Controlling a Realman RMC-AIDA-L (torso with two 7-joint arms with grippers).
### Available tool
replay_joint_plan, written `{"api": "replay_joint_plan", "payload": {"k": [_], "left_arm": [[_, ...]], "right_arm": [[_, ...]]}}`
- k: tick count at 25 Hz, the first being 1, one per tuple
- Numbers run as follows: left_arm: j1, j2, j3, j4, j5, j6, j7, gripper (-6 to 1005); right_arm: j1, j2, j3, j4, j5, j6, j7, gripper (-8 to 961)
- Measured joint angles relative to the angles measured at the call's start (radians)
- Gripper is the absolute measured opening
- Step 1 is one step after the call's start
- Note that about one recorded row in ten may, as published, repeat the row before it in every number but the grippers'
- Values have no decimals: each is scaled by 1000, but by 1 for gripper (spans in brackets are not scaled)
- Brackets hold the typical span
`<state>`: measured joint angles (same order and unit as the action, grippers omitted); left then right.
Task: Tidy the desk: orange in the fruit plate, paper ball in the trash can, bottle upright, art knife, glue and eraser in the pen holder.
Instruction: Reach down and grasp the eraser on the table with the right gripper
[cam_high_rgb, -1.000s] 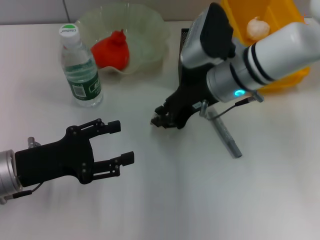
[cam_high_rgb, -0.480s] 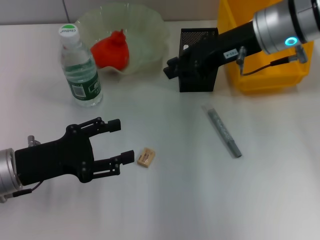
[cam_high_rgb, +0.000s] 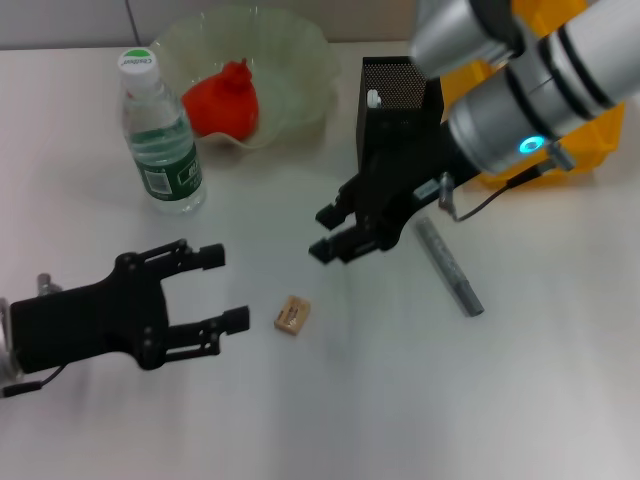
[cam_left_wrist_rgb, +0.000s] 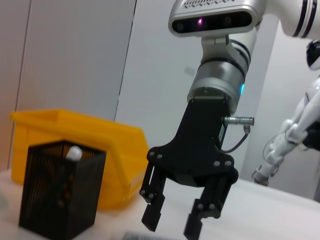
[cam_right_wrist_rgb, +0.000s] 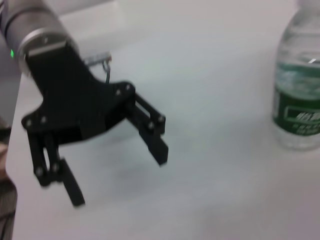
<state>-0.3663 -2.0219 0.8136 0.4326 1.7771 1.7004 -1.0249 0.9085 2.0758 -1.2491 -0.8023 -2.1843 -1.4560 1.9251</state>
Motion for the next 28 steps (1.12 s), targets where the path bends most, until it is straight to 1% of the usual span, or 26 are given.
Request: {"api": "replay_joint_plan", "payload": {"k": [2, 3, 4, 5, 8, 9, 10, 14, 20, 28], "left_arm": [[0, 0, 0, 0, 0, 0, 0, 815], [19, 20, 5, 3, 14, 4, -7, 815], [37, 26, 6, 6, 23, 4, -6, 815], [37, 26, 6, 6, 23, 4, -6, 815], [52, 29, 5, 7, 27, 3, -1, 815], [69, 31, 4, 9, 28, -8, 11, 815], [69, 31, 4, 9, 28, -8, 11, 815], [72, 31, 4, 9, 28, -9, 12, 815], [73, 30, 5, 9, 30, -13, 13, 815], [70, 26, 3, 9, 30, -17, 14, 815]], "right_arm": [[10, 4, -43, 17, 0, 17, -4, 373], [12, 6, -71, 24, 1, 31, -5, 399], [14, 9, -119, 34, 7, 57, -5, 426], [14, 9, -119, 34, 7, 57, -5, 452], [16, 11, -192, 52, 40, 101, -11, 531], [16, 11, -251, 67, 84, 137, -27, 553], [16, 11, -251, 67, 84, 137, -27, 575], [12, 13, -352, 89, 148, 217, -50, 663], [4, 16, -494, 102, 216, 322, -71, 653], [1, 17, -535, 110, 225, 380, -75, 627]]}}
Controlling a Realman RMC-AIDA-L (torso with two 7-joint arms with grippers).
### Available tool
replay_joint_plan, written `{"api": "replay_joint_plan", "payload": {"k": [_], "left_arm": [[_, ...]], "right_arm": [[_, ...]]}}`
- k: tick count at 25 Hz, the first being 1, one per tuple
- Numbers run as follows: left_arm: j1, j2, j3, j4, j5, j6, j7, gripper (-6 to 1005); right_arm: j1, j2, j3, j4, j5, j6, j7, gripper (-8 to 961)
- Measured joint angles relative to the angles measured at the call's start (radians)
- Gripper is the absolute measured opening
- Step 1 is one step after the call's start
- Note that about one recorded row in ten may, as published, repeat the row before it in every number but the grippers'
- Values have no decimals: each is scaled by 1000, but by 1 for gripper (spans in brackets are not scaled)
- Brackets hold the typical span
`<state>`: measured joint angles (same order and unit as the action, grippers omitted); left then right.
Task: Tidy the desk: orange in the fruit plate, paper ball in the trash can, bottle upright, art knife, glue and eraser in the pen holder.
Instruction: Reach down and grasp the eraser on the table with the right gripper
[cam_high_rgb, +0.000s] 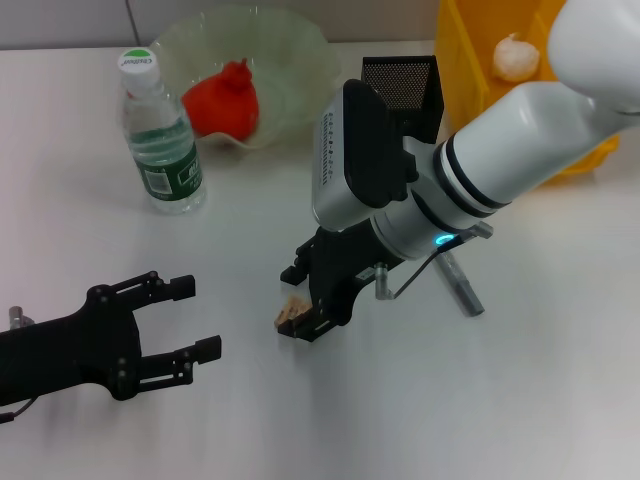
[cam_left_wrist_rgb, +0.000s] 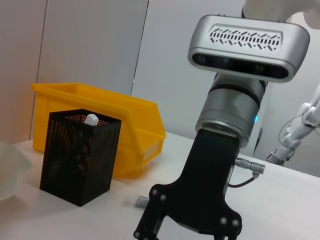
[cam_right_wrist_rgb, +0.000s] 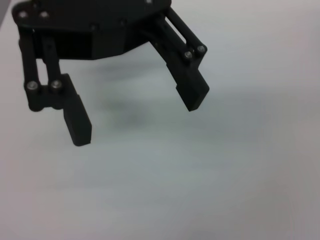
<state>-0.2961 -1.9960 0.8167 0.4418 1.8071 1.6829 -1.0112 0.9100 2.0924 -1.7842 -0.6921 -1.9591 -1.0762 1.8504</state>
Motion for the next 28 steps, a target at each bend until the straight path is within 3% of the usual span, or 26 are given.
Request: {"api": "replay_joint_plan", "payload": {"k": [28], "left_arm": [[-5, -3, -5, 0, -2, -3, 2, 815]], "right_arm": [[0, 0, -38, 9, 21, 10, 0, 530]]}}
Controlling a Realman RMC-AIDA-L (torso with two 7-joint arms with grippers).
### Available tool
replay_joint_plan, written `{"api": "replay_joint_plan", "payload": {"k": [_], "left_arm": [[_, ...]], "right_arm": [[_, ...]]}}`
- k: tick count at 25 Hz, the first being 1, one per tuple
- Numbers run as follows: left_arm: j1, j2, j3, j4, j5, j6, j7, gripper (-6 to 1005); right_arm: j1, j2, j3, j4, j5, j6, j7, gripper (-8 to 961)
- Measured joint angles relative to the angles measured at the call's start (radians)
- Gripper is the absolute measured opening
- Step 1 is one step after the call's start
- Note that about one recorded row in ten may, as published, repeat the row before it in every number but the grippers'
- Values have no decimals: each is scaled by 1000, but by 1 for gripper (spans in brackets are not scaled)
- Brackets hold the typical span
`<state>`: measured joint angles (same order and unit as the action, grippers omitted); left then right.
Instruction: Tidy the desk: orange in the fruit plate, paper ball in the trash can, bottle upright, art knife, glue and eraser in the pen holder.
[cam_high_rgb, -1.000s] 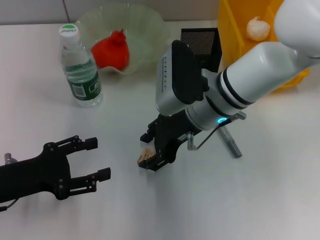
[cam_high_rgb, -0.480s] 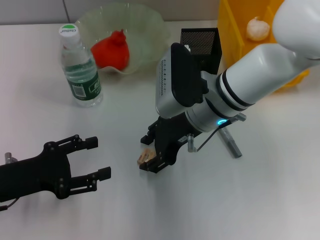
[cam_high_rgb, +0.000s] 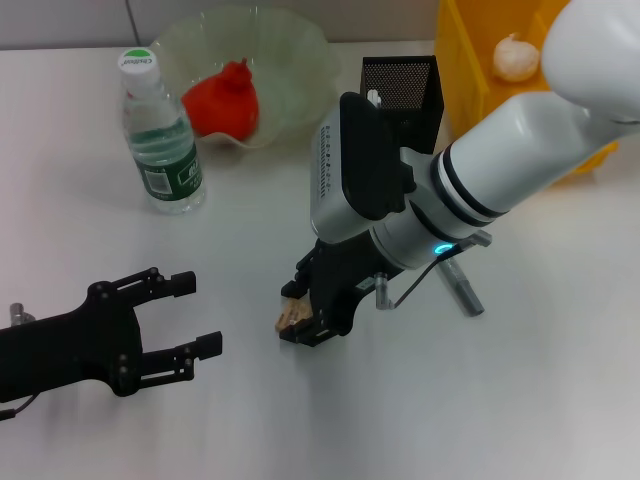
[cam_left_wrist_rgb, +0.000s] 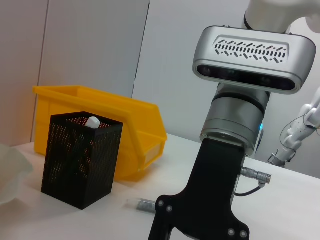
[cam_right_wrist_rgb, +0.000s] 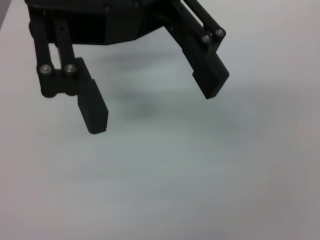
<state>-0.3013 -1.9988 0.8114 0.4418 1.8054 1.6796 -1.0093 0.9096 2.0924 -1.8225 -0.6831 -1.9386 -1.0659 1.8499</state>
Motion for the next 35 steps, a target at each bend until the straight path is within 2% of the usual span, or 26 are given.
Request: {"api": "replay_joint_plan", "payload": {"k": [12, 18, 22, 26, 30, 35], "left_arm": [[6, 1, 0, 0, -4, 5, 0, 815], [7, 1, 0, 0, -5, 6, 0, 815], [5, 0, 0, 0, -5, 8, 0, 815], [1, 1, 0, 0, -5, 8, 0, 815], [-2, 0, 0, 0, -5, 7, 0, 815], [-6, -3, 0, 0, -5, 7, 0, 815]], "right_arm": [[-1, 0, 5, -6, 13, -3, 4, 425], [-1, -6, 46, -18, 12, -42, 9, 425], [-4, -14, 151, -42, -4, -120, 10, 424], [-27, -16, 336, -113, -101, -228, 16, 424], [-44, -17, 478, -197, -179, -322, 43, 424], [-49, -28, 676, -280, -243, -437, 56, 423]]}}
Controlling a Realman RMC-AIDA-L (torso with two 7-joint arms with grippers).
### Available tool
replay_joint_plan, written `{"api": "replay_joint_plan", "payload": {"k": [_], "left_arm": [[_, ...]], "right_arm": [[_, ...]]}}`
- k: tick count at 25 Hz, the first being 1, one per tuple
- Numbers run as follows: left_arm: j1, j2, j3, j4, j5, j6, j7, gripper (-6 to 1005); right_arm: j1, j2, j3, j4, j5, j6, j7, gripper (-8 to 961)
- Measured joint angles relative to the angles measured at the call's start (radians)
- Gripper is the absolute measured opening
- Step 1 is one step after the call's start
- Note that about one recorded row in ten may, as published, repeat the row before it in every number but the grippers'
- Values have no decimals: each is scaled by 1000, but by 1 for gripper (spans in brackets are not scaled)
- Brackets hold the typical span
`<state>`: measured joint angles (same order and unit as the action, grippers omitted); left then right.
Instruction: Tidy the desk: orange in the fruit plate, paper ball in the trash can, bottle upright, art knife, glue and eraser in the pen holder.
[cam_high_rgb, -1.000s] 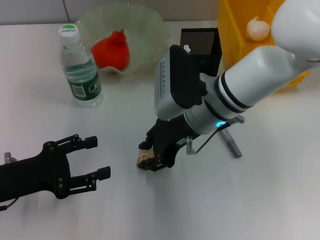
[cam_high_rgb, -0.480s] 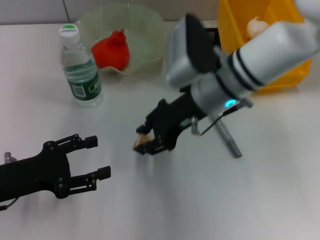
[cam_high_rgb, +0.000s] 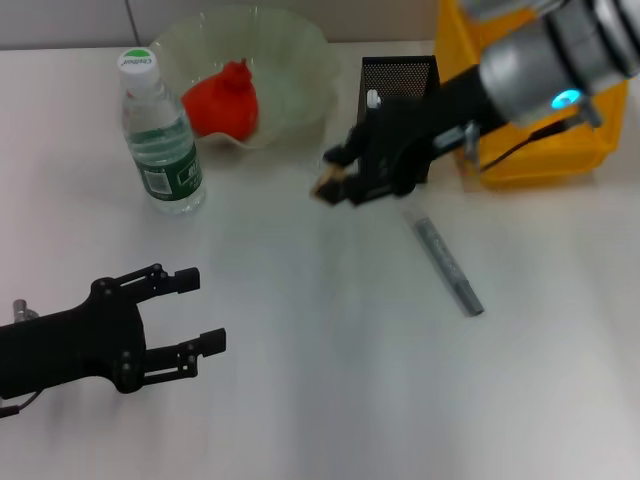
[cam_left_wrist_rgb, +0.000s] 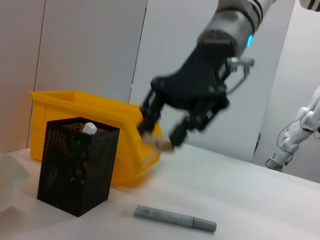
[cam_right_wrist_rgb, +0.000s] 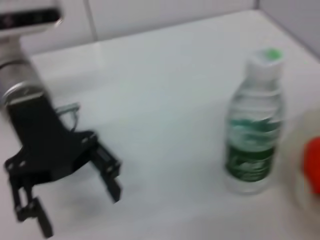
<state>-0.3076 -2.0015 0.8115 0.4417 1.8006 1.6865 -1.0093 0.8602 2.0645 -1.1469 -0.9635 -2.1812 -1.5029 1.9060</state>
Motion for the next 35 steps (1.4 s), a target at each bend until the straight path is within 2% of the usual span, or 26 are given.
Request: {"api": "replay_joint_plan", "payload": {"k": [8, 14, 17, 18, 19, 24, 28, 35], "left_arm": [[-12, -5, 0, 0, -1, -4, 0, 815], [-21, -5, 0, -3, -1, -6, 0, 815], [-23, -6, 0, -3, -1, -7, 0, 815], [-23, -6, 0, -3, -1, -7, 0, 815], [-23, -6, 0, -3, -1, -7, 0, 815], [-27, -12, 0, -1, -3, -7, 0, 815], [-31, -13, 0, -2, -3, -7, 0, 815], [-33, -13, 0, -1, -3, -7, -1, 815]], "right_arm": [[7, -38, 208, -62, -50, -41, 55, 422], [19, -39, 241, -70, -127, 31, 90, 420], [23, -32, 232, -62, -172, 93, 106, 419], [28, -20, 220, -57, -201, 132, 108, 419], [28, -20, 220, -57, -201, 132, 108, 419], [37, 7, 172, -29, -253, 217, 111, 420], [53, 13, 157, 30, -284, 271, 119, 420], [49, 13, 153, 38, -287, 290, 134, 419]]}}
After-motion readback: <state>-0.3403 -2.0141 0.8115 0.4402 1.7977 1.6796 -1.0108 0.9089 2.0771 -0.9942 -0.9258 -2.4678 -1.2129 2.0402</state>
